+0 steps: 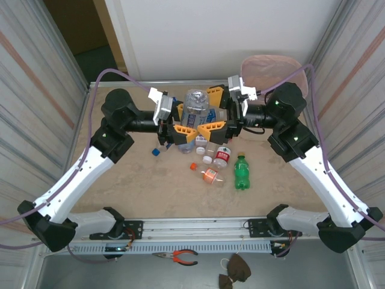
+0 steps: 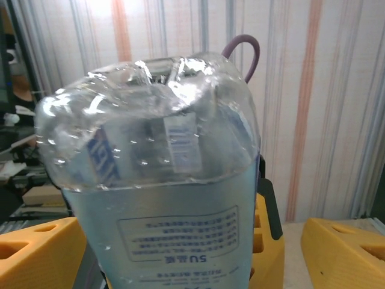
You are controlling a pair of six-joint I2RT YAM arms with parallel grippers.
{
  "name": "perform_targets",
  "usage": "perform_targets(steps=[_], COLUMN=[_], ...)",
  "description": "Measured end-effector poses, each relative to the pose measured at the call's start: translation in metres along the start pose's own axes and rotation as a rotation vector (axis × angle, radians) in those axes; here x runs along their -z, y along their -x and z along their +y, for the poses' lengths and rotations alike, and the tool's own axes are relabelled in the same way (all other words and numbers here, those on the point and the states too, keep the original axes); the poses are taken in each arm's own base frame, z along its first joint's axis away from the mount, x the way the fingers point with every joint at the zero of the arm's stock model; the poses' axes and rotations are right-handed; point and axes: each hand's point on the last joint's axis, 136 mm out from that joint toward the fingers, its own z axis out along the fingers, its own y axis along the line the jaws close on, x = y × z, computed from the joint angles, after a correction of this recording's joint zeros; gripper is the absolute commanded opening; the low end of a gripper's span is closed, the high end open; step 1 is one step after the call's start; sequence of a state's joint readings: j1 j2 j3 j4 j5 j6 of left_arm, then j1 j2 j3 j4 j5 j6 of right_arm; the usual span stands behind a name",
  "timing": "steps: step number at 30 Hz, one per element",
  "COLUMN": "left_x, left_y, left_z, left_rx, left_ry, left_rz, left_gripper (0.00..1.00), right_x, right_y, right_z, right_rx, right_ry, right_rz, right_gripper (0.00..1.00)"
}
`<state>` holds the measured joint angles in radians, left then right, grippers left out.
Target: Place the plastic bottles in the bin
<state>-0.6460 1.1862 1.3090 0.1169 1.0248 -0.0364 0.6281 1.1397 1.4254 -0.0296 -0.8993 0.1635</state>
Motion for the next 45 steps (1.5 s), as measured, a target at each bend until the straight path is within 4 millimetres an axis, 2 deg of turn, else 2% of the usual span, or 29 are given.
perform_targets(steps=[11, 20, 30, 34, 39, 45], left_x=[0.002, 0.002, 0.002, 0.003, 0.005, 0.011], left_y=[0.009, 0.009, 0.012, 0.013, 0.018, 0.023], left_z=[-0.006, -0.005, -0.009, -0.010, -0.011, -0.013], left_rx=[-0.037, -0.040, -0.046, -0.048, -0.058, -0.071], left_ry=[0.013, 0.019, 0.013, 0.016, 0.033, 0.066], left_rz=[-0.016, -0.016, -0.021, -0.023, -0.032, -0.043], left_gripper=[0.51, 0.51, 0.53, 0.59, 0.73, 0.76], right_x=[-0.007, -0.010, -0.011, -0.012, -0.012, -0.011], right_y=[-0.003, -0.003, -0.001, -0.001, 0.002, 0.004], right_z=[0.018, 0.016, 0.016, 0.015, 0.012, 0.008], right_rx=[0.046, 0.073, 0.084, 0.087, 0.094, 0.111], right_ry=[0.064, 0.048, 0.041, 0.035, 0.014, -0.021], right_rz=[0.011, 0.009, 0.002, 0.000, -0.009, -0.016], right_gripper=[0.77, 0.63, 0.51, 0.47, 0.46, 0.48])
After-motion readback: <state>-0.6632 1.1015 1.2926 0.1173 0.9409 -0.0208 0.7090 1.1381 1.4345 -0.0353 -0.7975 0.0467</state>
